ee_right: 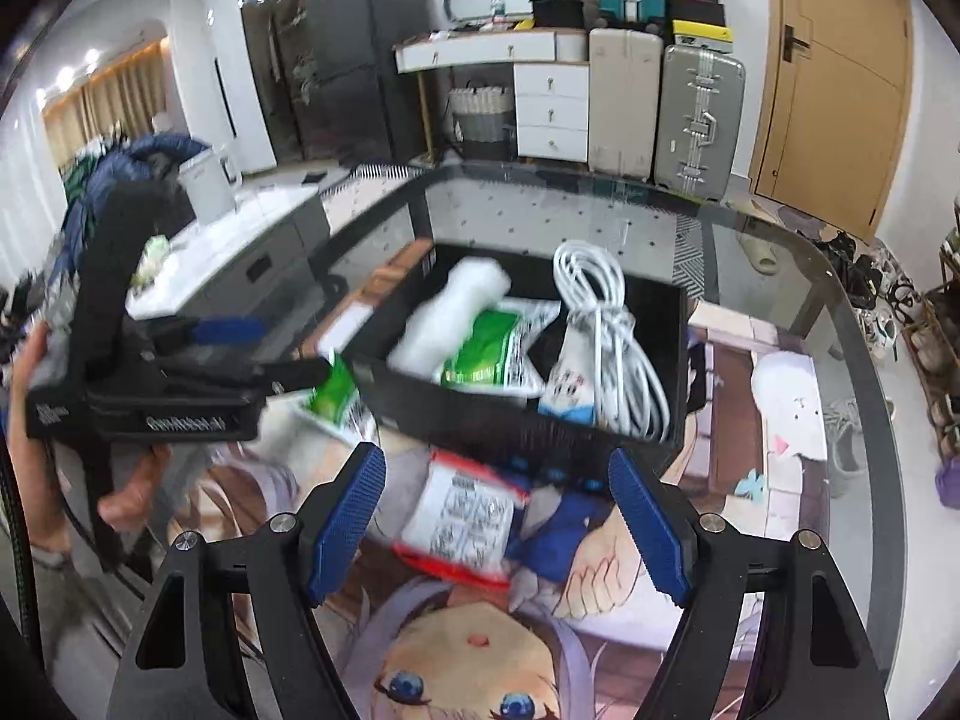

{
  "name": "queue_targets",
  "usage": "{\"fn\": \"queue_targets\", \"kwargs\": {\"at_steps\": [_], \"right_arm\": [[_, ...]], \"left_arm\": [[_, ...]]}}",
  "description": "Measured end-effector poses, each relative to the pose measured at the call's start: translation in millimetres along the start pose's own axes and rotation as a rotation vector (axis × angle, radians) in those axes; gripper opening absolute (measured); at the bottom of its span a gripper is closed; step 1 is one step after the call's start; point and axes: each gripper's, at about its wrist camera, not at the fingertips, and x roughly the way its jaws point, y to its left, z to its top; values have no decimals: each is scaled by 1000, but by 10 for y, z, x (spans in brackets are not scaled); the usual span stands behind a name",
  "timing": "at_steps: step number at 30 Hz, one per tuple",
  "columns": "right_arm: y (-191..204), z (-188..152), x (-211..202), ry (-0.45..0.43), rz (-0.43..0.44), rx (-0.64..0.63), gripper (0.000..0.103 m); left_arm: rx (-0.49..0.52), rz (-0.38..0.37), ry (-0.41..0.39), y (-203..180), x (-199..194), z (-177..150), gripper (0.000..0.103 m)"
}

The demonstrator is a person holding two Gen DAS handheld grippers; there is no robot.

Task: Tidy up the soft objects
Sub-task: 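Move left tool to the green packet while right tool approaches the white-red packet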

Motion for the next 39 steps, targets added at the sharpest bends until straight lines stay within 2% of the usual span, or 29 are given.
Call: {"fn": "queue_targets", "kwargs": {"at_steps": [6,9,13,18,22,28,33,34,39], "right_arm": [[41,-151,240,66,-16,-22,79],[38,-148,274,71,-25,-20,79],[-18,-113,268,69,-29,-8,79],[-14,-134,371,104,-28,-5,79],[-3,-112,381,97,-40,-9,79],[34,-105,384,98,-36,-24,79],[51,-106,400,102,-32,-22,79],[49,-112,399,102,-32,-22,79],[54,-128,423,110,-29,-23,79]], "left_arm": [[67,-4,43,-152,75,-155,88],[127,6,61,-333,171,-187,88],[195,53,85,-514,299,-199,88],[174,58,105,-529,415,-176,88],[155,72,106,-517,476,-156,88],[99,39,123,-418,578,-119,87],[102,23,129,-383,564,-137,86],[105,26,128,-384,560,-146,85],[118,29,122,-406,502,-169,62]]}}
